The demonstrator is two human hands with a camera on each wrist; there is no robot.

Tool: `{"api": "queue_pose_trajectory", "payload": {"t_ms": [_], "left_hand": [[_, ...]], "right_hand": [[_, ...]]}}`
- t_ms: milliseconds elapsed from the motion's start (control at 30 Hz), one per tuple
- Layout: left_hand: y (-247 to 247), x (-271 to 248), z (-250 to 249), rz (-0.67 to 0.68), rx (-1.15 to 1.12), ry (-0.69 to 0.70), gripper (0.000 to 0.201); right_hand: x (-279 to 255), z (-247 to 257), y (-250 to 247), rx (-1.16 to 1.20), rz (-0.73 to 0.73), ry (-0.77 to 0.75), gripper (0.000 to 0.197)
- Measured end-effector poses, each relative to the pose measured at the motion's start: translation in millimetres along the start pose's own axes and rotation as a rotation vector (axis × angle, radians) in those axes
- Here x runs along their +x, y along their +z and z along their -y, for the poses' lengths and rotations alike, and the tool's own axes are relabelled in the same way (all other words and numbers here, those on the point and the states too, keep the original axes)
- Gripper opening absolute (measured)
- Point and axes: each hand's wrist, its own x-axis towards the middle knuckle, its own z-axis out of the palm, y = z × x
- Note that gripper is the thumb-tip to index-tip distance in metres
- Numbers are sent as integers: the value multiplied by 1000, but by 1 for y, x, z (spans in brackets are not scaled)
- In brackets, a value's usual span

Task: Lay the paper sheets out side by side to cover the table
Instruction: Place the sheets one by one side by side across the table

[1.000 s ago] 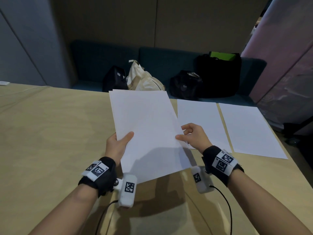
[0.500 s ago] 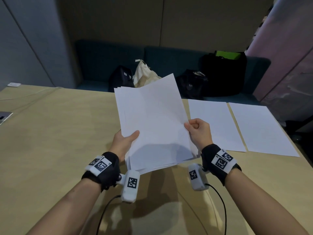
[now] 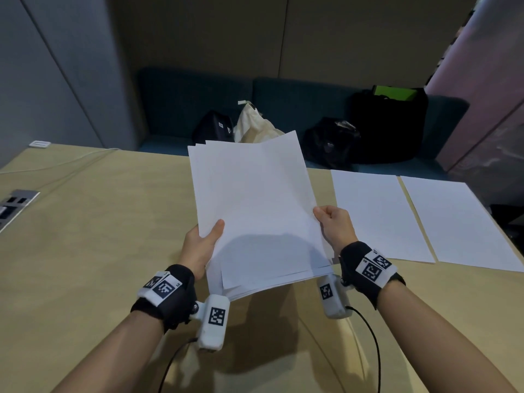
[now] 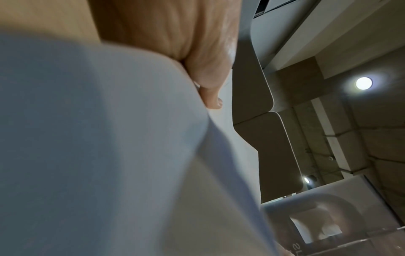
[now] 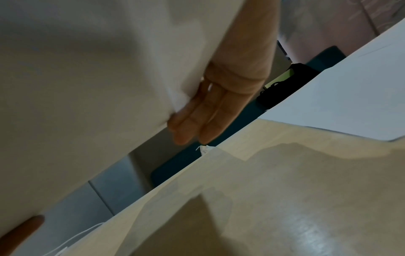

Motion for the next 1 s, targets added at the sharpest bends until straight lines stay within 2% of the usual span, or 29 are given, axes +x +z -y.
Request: {"api": "queue_pose_trajectory", "payload": {"t_ms": [67, 233, 433, 633, 833, 933, 1000], "left_hand": [[-5, 3, 0, -6, -5, -9, 34], [-19, 10, -1, -51, 9, 2, 35], [-46, 15, 1, -130, -26, 5, 34], [-59, 18, -3, -193, -42, 32, 36], [-58, 18, -1, -172, -62, 24, 35], [-56, 20, 2, -152, -60, -3, 34], [-56, 22, 5, -138, -49, -15, 33]], "right_hand": [[5, 2, 0, 9, -35, -9, 18], [25, -3, -10, -17, -247, 55, 12], [38, -16, -20, -172, -345, 107, 12], [51, -26, -14, -359, -281, 171, 24], [54, -25, -12, -456, -248, 191, 28], [50, -26, -11, -567, -263, 120, 32], [44, -27, -6, -688, -223, 47, 34]]}}
